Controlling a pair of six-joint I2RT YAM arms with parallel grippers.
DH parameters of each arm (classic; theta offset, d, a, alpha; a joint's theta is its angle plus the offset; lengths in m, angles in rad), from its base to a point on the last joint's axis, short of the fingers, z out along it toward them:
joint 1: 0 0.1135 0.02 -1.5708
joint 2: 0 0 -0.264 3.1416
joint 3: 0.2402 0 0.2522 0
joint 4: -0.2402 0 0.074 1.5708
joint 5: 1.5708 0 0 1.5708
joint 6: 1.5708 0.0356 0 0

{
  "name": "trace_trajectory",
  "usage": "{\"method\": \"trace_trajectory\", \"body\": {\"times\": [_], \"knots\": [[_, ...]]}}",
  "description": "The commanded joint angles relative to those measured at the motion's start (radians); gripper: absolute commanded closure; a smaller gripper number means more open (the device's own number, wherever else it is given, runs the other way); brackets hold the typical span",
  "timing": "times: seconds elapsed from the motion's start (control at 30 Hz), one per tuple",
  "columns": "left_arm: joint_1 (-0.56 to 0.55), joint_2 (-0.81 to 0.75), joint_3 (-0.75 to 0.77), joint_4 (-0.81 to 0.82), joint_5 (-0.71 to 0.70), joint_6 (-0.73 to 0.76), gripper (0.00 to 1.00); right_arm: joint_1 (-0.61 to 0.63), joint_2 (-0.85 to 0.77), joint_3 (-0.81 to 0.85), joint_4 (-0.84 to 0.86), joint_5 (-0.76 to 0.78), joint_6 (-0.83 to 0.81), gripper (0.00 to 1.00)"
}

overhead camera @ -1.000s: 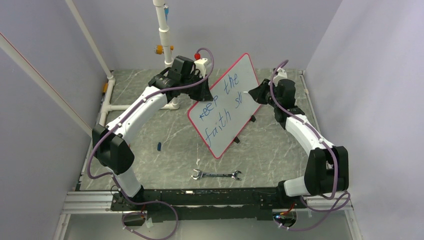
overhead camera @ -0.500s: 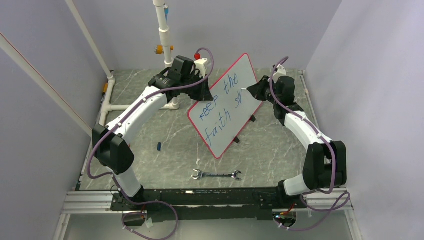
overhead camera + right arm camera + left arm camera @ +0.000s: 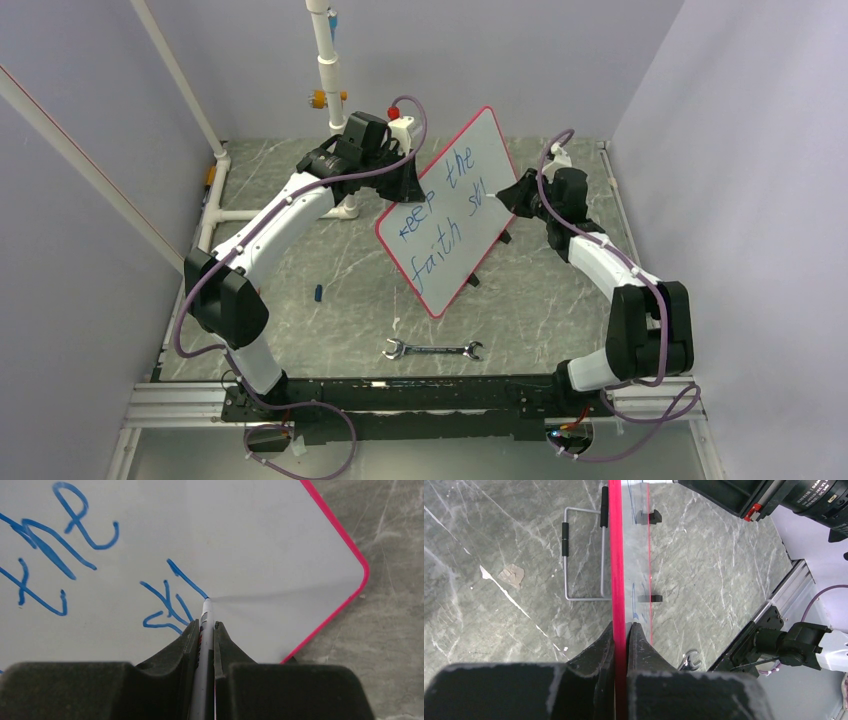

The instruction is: Write a sentence on the whiteboard

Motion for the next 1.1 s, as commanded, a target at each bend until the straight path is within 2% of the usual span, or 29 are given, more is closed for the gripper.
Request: {"method": "trace_trajectory", "body": {"times": [0.0,1.07], "knots": [[-0.019,0.006,-0.008,-0.057,-0.079,0.147,1.0,0.007,-0.025,-0.03,0.023,-0.01,-0.004,1.0],[-0.023,0.01,-0.008,-0.057,-0.078,0.147,1.0,0.007,0.04,0.147,-0.003,0.009,0.015,1.0]]}}
